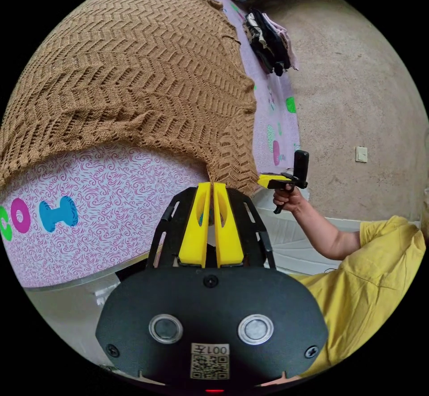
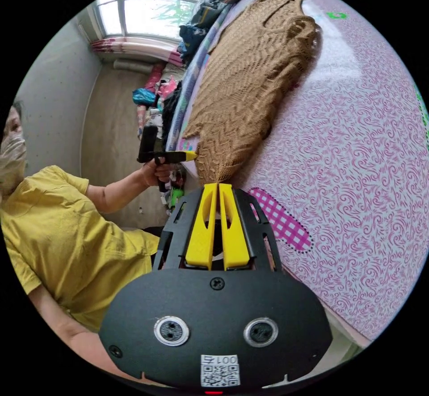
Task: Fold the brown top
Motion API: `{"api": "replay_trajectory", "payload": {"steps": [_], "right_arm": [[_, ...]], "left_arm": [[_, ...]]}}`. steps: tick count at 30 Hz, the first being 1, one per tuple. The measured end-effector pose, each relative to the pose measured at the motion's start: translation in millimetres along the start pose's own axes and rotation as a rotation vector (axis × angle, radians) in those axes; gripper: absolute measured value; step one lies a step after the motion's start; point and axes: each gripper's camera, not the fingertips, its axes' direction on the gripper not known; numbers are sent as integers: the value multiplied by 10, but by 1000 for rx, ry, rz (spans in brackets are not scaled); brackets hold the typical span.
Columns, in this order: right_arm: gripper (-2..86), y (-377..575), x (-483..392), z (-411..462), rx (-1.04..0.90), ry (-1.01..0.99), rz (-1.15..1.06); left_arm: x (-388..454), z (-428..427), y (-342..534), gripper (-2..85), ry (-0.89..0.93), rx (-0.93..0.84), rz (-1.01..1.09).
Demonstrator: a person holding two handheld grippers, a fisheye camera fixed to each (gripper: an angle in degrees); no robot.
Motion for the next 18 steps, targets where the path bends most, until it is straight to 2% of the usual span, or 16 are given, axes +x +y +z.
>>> {"api": "replay_trajectory", "payload": {"steps": [2, 4, 7, 14, 18], "right_arm": [[3, 1, 41, 6, 36, -26, 8], [5, 13, 111, 92, 3, 84, 42], [11, 77, 110, 166, 14, 139, 36], [20, 347, 170, 302, 75, 157, 66], [24, 577, 170, 553, 76, 154, 68]], "left_arm": [[6, 15, 44, -16, 38, 18, 6], [-40, 67, 66, -16, -3, -1, -25], [-98, 165, 103, -16, -14, -12, -68], [5, 387, 246, 5, -34, -48, 25], [101, 466, 449, -11, -21, -25, 99]]}}
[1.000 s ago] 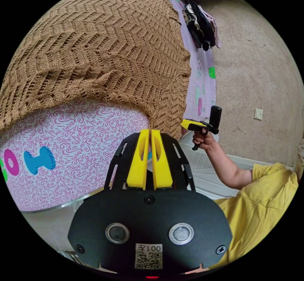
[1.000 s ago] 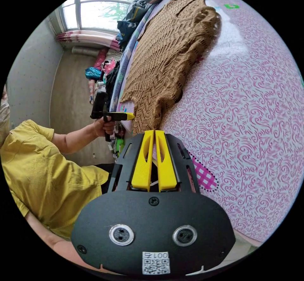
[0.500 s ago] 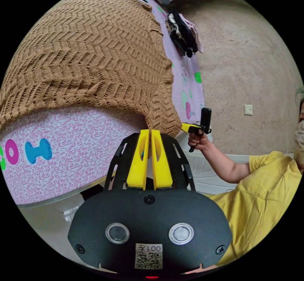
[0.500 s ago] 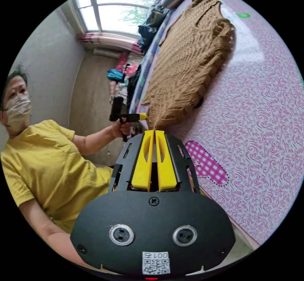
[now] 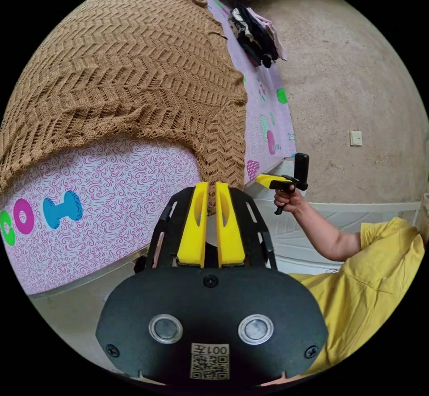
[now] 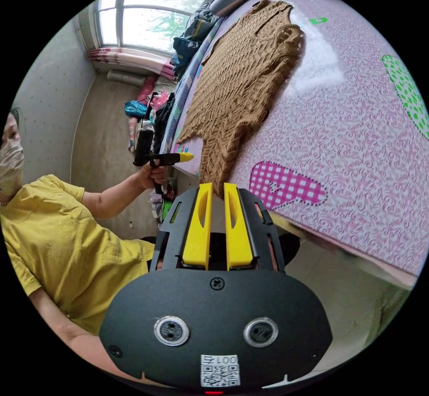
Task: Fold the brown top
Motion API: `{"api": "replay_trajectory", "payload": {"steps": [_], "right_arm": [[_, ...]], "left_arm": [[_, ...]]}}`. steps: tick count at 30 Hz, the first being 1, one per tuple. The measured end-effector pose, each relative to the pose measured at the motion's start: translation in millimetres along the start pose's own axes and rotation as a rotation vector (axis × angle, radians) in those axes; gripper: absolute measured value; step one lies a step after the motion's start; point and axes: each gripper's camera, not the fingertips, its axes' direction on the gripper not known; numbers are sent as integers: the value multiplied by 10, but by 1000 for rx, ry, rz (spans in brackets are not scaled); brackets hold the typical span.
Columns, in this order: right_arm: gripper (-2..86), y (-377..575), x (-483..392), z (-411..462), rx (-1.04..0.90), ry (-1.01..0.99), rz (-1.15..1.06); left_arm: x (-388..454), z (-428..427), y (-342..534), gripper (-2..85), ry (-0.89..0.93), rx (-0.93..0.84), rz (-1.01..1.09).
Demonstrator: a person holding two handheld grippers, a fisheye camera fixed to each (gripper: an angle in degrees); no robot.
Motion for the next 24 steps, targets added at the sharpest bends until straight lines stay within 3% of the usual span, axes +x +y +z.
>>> {"api": "replay_trajectory", "payload": {"steps": [5, 9, 17, 24], "right_arm": [[31, 482, -75, 247, 70, 87, -21], [52, 823, -188, 593, 91, 302, -101], [93, 879, -128, 1404, 32, 473, -244], [93, 787, 283, 1791, -29, 540, -303]], "left_arm": [[275, 86, 445, -12, -91, 15, 232], [438, 332, 908, -9, -211, -21, 414], [550, 1124, 1286, 2, -393, -157, 581], [586, 1794, 1236, 6, -466, -160, 616]]}}
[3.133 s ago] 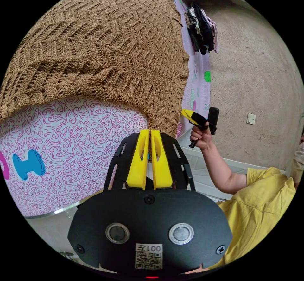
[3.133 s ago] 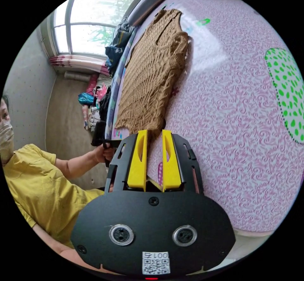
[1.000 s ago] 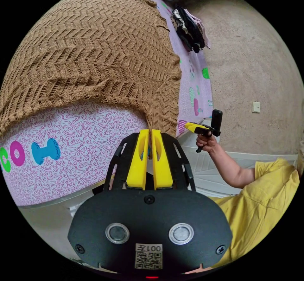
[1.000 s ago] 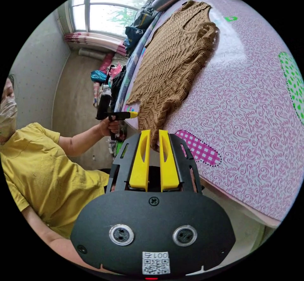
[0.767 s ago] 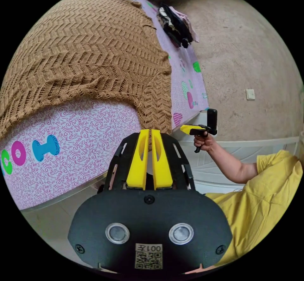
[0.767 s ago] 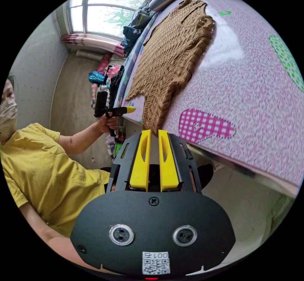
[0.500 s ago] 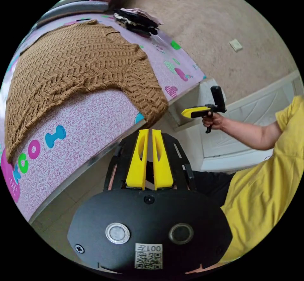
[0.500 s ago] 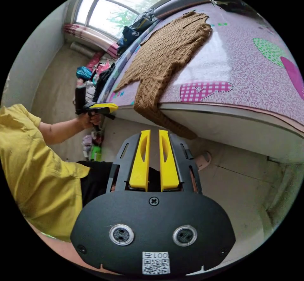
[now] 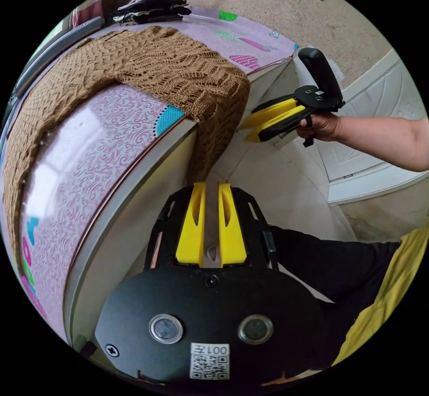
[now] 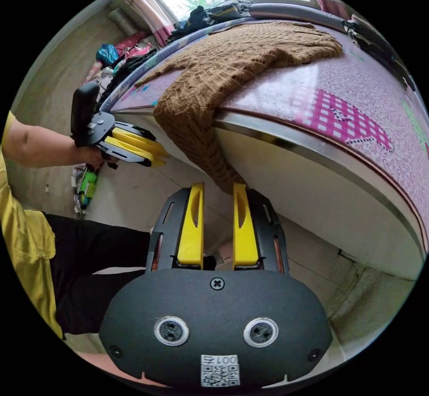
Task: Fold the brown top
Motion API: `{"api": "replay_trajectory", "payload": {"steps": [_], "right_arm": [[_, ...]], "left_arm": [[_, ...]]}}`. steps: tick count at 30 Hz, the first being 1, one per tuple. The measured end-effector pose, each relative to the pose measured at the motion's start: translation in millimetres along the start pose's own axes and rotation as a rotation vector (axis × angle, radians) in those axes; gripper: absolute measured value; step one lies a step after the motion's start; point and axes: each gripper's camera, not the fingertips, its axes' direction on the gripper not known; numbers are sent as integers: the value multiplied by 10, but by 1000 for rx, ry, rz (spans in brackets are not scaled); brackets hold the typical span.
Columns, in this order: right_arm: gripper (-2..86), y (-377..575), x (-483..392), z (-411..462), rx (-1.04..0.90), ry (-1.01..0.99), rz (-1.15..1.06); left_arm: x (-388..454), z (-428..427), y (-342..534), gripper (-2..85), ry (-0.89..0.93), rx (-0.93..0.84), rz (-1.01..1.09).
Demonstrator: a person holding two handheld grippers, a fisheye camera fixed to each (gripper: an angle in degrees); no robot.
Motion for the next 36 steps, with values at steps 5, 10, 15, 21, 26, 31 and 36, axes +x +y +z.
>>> {"api": "replay_trajectory", "payload": {"steps": [5, 10, 15, 21, 26, 31, 36], "right_arm": [[93, 147, 192, 341, -38, 7, -53], [90, 389, 381, 815, -33, 8, -115], [84, 553, 436, 1139, 20, 7, -184], [77, 696, 443, 1345, 57, -41, -282], [56, 799, 425, 1499, 10, -53, -384], [15, 959, 380, 1488, -36, -38, -457], [8, 1298, 241, 1135, -63, -109, -395]], "left_arm": [[130, 319, -56, 12, -43, -7, 0], [271, 656, 5, 29, -96, -18, 44], [386, 983, 82, 32, -187, -21, 86], [439, 1167, 113, 21, -205, 12, 122], [484, 1257, 125, 14, -200, 21, 193], [481, 1309, 124, -12, -177, 1, 270], [509, 1040, 251, -15, 23, -23, 258]]}}
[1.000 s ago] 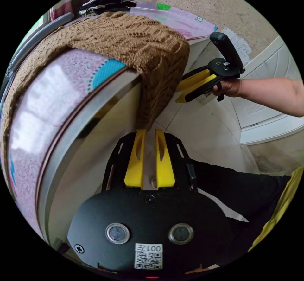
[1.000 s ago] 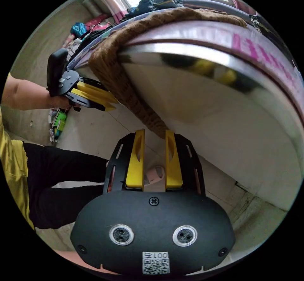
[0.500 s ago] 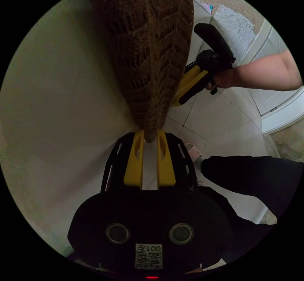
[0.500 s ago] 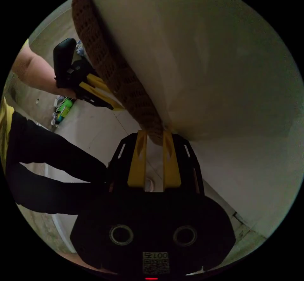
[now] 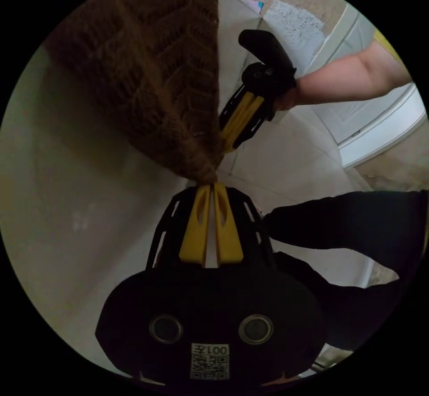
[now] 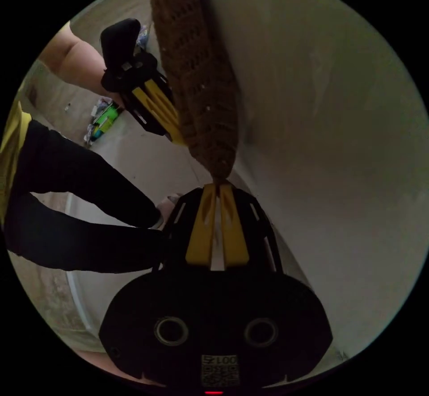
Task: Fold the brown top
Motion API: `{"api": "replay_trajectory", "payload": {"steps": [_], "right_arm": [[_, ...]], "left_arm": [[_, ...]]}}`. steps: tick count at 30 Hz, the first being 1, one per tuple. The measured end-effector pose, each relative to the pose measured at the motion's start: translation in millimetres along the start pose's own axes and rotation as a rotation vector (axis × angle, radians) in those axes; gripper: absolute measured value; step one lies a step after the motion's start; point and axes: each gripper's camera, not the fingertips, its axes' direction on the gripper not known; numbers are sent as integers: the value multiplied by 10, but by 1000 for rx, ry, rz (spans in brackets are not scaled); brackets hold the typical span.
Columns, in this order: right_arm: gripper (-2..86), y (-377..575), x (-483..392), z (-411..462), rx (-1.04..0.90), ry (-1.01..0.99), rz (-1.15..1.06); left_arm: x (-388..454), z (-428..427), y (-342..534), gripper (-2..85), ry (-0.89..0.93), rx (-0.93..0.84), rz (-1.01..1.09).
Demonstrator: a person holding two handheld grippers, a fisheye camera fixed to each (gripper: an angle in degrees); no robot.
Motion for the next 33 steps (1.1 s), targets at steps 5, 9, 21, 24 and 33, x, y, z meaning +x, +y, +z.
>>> {"api": "replay_trajectory", "payload": {"steps": [5, 9, 21, 24, 33], "right_arm": [[4, 341, -456, -591, 64, -196, 195], [3, 537, -927, -1409, 230, -375, 385], [2, 118, -2132, -3401, 547, -322, 383], [2, 116, -2214, -3370, 549, -372, 495], [2, -148, -2447, -3851, 525, -340, 524]], "left_arm": [[193, -527, 154, -12, 262, 6, -8], [224, -1312, 207, -12, 582, 96, -56], [-27, -3491, 355, -12, 782, 522, -140], [-171, -3478, 497, -12, 841, 507, -282], [-236, -3900, 396, -12, 782, 288, -277]]}}
